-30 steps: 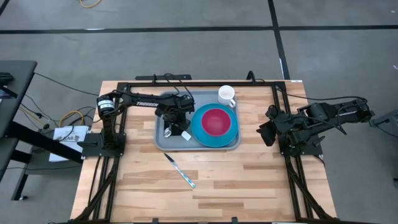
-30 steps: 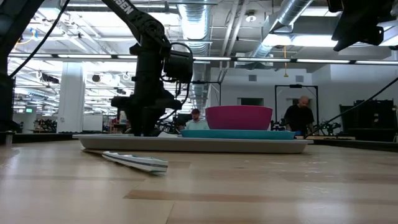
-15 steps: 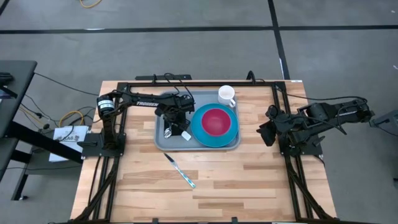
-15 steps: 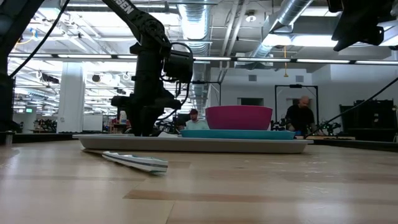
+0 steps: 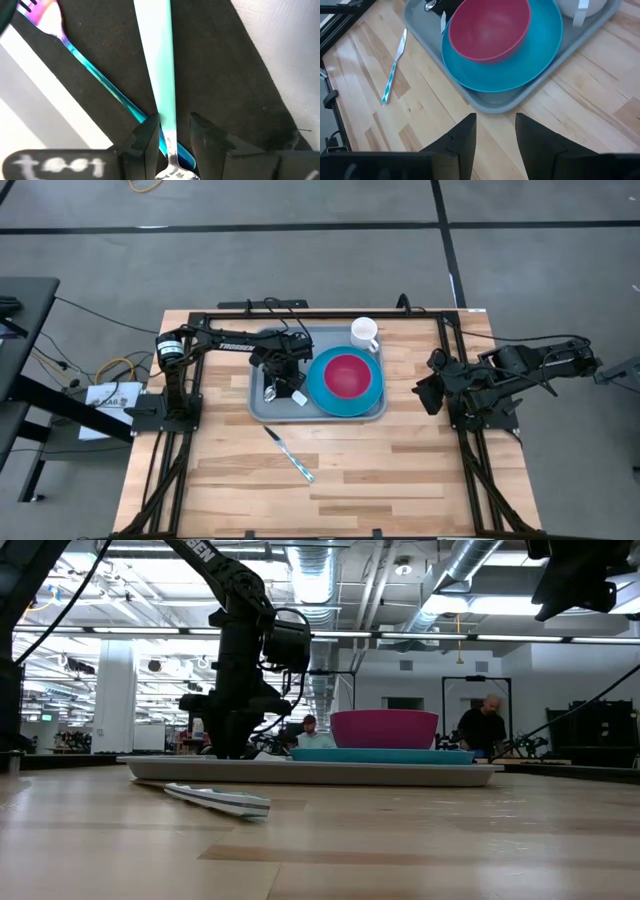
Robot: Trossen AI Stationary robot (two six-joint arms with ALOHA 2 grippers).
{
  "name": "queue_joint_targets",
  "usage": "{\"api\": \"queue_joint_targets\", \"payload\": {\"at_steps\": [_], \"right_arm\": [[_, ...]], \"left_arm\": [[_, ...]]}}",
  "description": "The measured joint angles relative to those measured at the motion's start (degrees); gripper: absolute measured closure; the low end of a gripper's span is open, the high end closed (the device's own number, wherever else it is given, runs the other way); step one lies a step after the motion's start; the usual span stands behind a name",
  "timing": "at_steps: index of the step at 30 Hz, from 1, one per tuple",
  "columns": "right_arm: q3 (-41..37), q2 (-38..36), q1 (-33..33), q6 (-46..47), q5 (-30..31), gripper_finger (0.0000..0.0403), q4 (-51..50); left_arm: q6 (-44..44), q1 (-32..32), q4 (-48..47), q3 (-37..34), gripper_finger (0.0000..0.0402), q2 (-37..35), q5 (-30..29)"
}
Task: Set up tray
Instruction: Put the blue spoon to the right of the blue fork on the black napkin on the gray serving tray
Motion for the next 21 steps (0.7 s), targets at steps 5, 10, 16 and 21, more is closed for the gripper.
{"api": "queue_joint_targets", "payload": {"at_steps": [5, 10, 16, 21], "right_arm": [[0.00, 0.00, 0.00, 0.00, 0.00, 0.0276, 0.00], [0.00, 0.02, 0.00, 0.02, 0.00, 0.0276, 0.02], [0.00, 0.01, 0.00, 0.02, 0.00, 0.0276, 0.02], [0.00, 0.02, 0.00, 0.01, 0.00, 0.0276, 0.01]], "left_arm": [[0.00, 0.00, 0.84, -0.54, 0.0309, 0.00, 0.00], [-0.07, -0.02, 1.74, -2.83, 0.0309, -0.02, 1.01], [-0.15, -0.01, 1.98, -3.44, 0.0309, -0.20, 0.80], [0.16, -0.02, 1.55, -2.44, 0.0325, 0.08, 0.32]]}}
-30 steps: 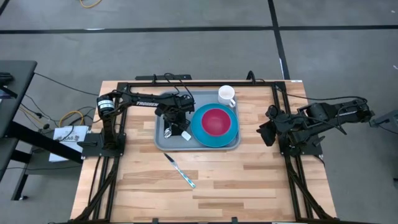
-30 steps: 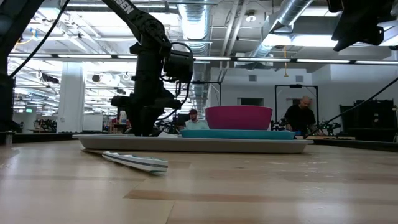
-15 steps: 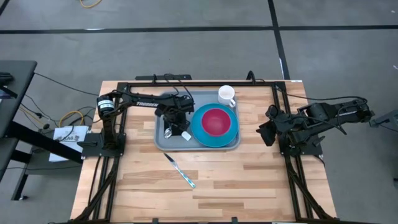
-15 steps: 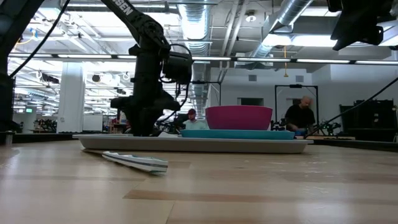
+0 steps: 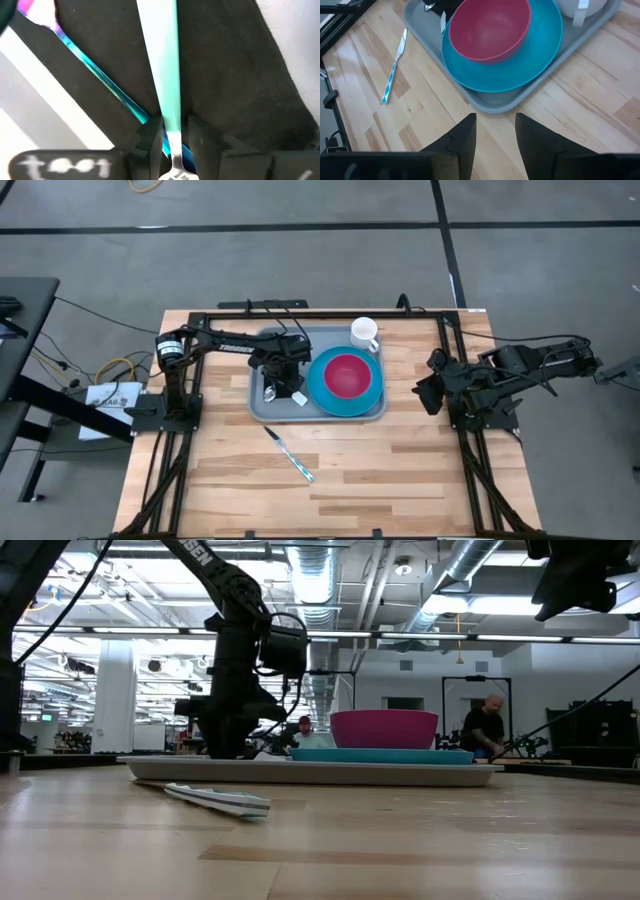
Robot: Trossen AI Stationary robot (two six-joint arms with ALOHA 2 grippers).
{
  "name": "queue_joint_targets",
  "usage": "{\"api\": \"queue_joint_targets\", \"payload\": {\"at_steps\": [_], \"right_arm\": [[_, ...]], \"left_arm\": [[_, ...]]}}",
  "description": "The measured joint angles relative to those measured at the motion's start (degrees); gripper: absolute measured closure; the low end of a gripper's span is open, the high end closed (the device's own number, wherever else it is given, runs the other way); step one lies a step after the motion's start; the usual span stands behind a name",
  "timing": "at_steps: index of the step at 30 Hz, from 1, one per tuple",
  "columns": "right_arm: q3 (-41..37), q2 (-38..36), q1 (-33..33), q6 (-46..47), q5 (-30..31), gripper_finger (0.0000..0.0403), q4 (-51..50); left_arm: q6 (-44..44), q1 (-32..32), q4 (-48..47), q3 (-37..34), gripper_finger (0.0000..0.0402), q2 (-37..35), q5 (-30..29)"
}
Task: Set up tray
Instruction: Put the blue spoon to the right of the blue fork on the black napkin on the gray serving tray
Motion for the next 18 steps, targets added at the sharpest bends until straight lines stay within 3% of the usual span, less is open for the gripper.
{"api": "queue_joint_targets", "payload": {"at_steps": [9, 18], "right_arm": [[0.00, 0.00, 0.00, -0.01, -0.01, 0.0276, 0.02], [0.00, 0.00, 0.00, -0.07, -0.02, 0.0276, 0.02]], "left_arm": [[0.14, 0.02, -0.38, 0.73, 0.0382, 0.12, -0.59], [0.19, 0.02, -1.42, 0.76, 0.0371, 0.01, -0.35]]}}
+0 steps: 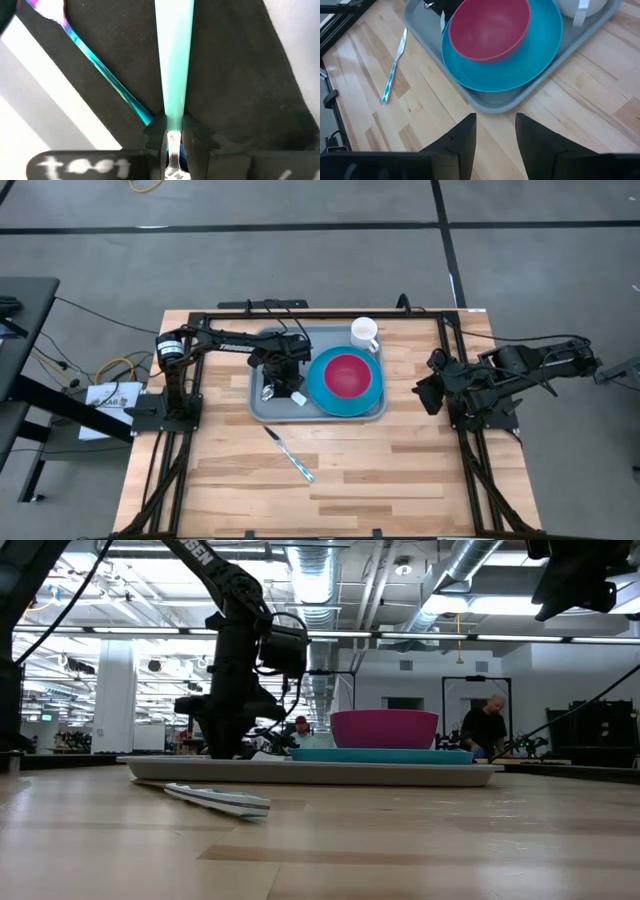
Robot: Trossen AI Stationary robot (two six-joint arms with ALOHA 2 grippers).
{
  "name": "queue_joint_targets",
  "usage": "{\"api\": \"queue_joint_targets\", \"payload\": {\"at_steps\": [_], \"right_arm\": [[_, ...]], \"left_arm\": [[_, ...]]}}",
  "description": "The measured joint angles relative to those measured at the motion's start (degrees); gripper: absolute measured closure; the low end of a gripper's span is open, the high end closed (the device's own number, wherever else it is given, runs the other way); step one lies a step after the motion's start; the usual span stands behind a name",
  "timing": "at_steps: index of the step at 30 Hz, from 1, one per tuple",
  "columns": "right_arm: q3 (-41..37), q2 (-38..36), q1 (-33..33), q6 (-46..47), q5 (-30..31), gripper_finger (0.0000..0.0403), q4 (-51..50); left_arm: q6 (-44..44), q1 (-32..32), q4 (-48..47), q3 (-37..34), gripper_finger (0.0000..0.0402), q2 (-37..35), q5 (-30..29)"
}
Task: Set up tray
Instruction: Put the blue spoon to the right of the blue fork on the black napkin on the gray serving tray
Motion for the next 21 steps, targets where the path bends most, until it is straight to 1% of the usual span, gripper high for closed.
{"api": "queue_joint_targets", "payload": {"at_steps": [5, 13, 18, 21], "right_arm": [[0.00, 0.00, 0.00, -0.37, -0.13, 0.0276, 0.00], [0.00, 0.00, 0.00, -0.48, -0.15, 0.0276, 0.06], [0.00, 0.22, 0.00, -2.17, -0.17, 0.0276, 0.27], [0.00, 1.07, -0.09, -4.52, -0.17, 0.0276, 0.35]], "left_arm": [[-0.02, -0.02, -2.06, 1.29, 0.0379, -0.56, 0.17], [2.78, -0.02, -6.52, 7.84, 0.0373, -0.58, -2.31], [8.10, -0.55, -9.27, 13.58, 0.0380, -0.58, -2.38], [13.37, -1.53, -12.78, 18.69, 0.0380, -0.58, -2.15]]}}
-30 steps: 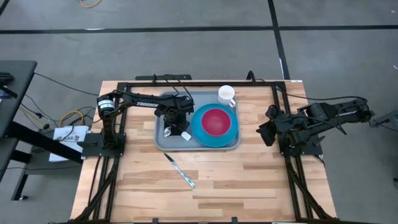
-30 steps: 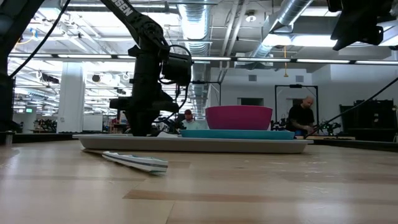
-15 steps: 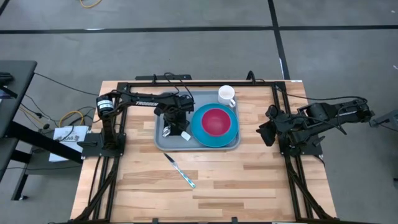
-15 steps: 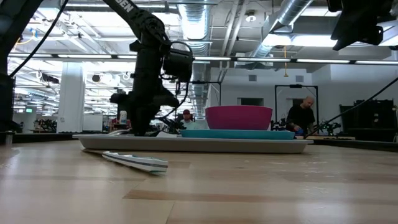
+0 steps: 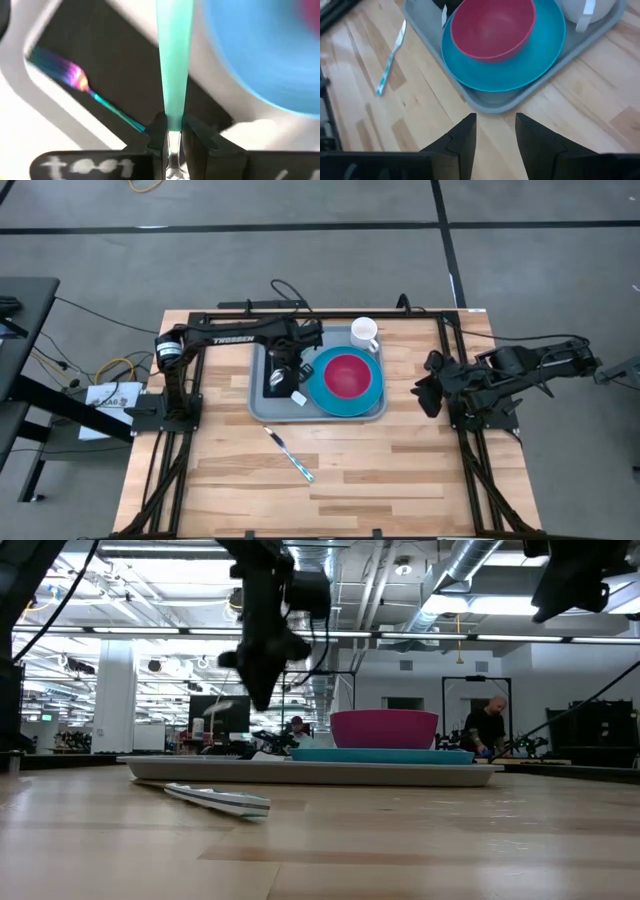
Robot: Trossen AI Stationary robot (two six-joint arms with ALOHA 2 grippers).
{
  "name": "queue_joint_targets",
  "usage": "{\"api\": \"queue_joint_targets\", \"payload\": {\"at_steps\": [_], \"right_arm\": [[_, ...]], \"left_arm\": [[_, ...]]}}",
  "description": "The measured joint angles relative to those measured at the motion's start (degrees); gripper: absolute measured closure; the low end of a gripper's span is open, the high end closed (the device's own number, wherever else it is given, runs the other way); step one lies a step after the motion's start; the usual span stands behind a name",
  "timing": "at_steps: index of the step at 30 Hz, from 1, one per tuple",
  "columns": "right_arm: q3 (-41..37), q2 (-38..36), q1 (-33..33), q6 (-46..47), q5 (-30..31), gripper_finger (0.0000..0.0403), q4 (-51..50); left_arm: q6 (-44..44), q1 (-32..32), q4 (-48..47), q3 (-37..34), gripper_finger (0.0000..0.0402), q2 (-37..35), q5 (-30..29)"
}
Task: Set up tray
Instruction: Put the blue spoon to the right of the blue fork on the black napkin on the gray serving tray
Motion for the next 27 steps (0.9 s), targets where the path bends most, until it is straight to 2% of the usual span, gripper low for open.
{"api": "queue_joint_targets", "payload": {"at_steps": [3, 8, 12, 17, 21, 27], "right_arm": [[0.00, 1.17, -0.06, -3.76, 0.08, 0.0276, 0.00], [0.00, 3.61, -0.06, -12.01, 0.64, 0.0276, 1.33], [0.19, 4.90, -0.07, -20.17, 3.50, 0.0276, 6.09], [2.96, 7.02, -0.06, -33.89, 11.62, 0.0276, 10.52], [5.18, 9.37, -0.06, -47.78, 18.22, 0.0276, 14.06], [7.09, 14.44, -0.08, -61.71, 22.73, 0.0276, 21.22]], "left_arm": [[3.84, -0.81, -4.23, 6.00, 0.0380, 0.00, 1.71], [4.81, -1.52, -11.96, 17.57, 0.0381, 0.00, 4.91], [4.11, -1.25, -14.40, 25.34, 0.0382, -0.07, 11.20], [2.06, 0.80, -14.33, 30.87, 0.0386, -0.07, 28.06], [0.70, 2.58, -13.71, 32.13, 0.0386, -0.07, 43.06], [0.68, 3.45, -13.34, 31.64, 0.0386, -0.07, 61.66]]}}
